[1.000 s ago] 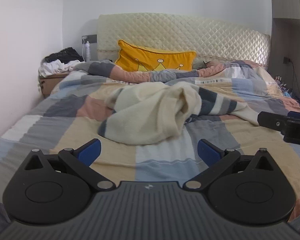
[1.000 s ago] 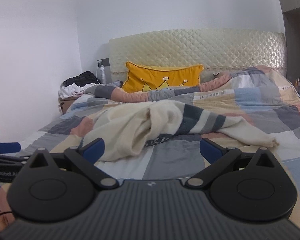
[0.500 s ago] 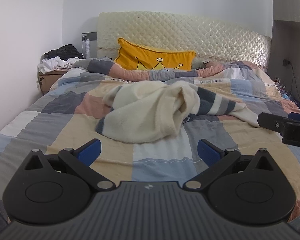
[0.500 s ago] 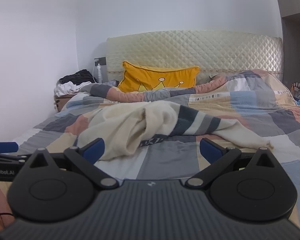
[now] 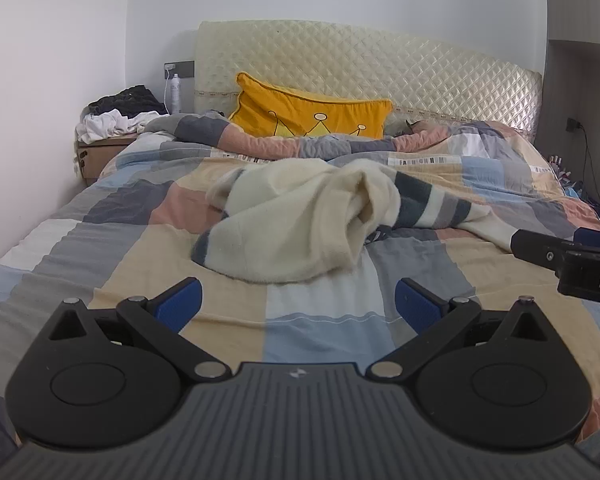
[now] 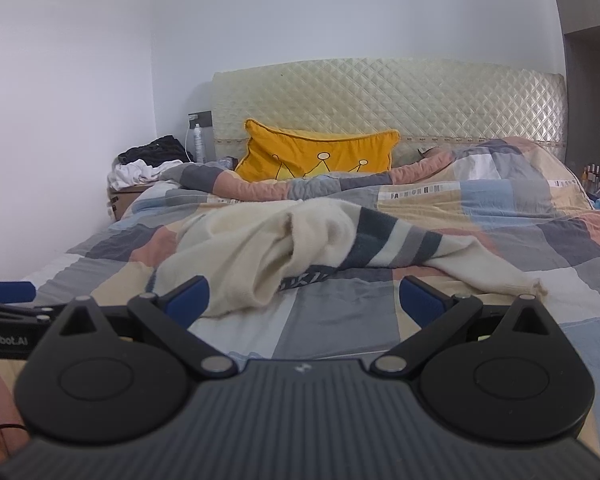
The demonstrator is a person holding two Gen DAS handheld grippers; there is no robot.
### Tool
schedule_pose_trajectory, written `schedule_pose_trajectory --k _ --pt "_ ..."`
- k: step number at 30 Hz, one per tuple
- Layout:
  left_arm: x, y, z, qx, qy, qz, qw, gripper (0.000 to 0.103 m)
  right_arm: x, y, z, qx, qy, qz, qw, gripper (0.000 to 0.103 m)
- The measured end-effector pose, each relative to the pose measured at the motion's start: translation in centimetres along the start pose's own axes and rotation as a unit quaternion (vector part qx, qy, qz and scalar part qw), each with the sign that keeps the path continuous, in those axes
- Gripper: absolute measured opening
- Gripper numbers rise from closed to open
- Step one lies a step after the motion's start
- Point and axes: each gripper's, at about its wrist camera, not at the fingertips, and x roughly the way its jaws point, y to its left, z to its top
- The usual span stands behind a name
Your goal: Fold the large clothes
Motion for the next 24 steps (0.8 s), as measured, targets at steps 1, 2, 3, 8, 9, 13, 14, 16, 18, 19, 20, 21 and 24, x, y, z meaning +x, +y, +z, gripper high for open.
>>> schedule_pose_trajectory --k 1,2,3,8,9,13,14,16,18,19,20,21,24 --pt "0.0 0.0 0.0 -0.001 -0.001 0.001 1.0000 0.103 0.0 0.0 0.0 0.000 0.001 0.000 1.000 0.103" --pt "0.0 0.0 0.0 -0.001 0.000 0.003 1.0000 0.103 0.1 0.0 -0.1 0.000 0.002 0.001 1.000 0.103" --pt "0.1 0.0 0.0 -0.002 0.001 0.003 1.0000 0.103 0.1 0.0 -0.1 0.000 0.003 0.001 1.000 0.103" --pt "1.0 0.0 0.2 -0.005 0.019 -0.001 0.9998 0.103 0.2 0.1 -0.2 0.001 0.005 0.002 1.000 0.103" --pt "1.2 0.1 0.2 -0.005 0.022 -0.002 0.9997 0.103 0.3 0.0 -0.2 0.003 0.006 0.002 1.000 0.103" --pt "2.3 0.5 0.5 -0.011 0.031 0.001 0.9995 0.103 0.8 -0.3 -0.1 0.011 0.008 -0.002 1.000 0.103" --pt "2.7 0.7 0.6 -0.013 0.034 0.001 0.9993 0.103 1.0 -0.4 0.0 0.013 0.009 -0.002 1.000 0.103" --pt "3.5 0.9 0.9 -0.016 0.039 -0.001 0.9991 0.103 1.5 -0.6 0.1 0.016 0.010 -0.003 1.000 0.103" --pt "4.6 0.9 1.4 -0.009 0.050 -0.005 0.9987 0.103 2.3 -0.7 0.2 0.017 0.010 -0.003 1.000 0.103" --pt "5.2 0.9 1.6 -0.006 0.055 -0.006 0.9985 0.103 2.6 -0.8 0.3 0.017 0.009 -0.002 1.000 0.103" --pt "5.8 1.0 1.8 -0.007 0.057 -0.006 0.9983 0.103 3.1 -0.9 0.4 0.017 0.009 -0.003 1.000 0.103" --pt "6.5 1.0 2.0 -0.009 0.062 -0.004 0.9980 0.103 3.5 -1.0 0.5 0.018 0.008 -0.005 1.000 0.103" --pt "8.6 1.6 2.6 -0.021 0.069 -0.013 0.9973 0.103 5.0 -1.2 1.0 0.018 0.007 -0.006 1.000 0.103"
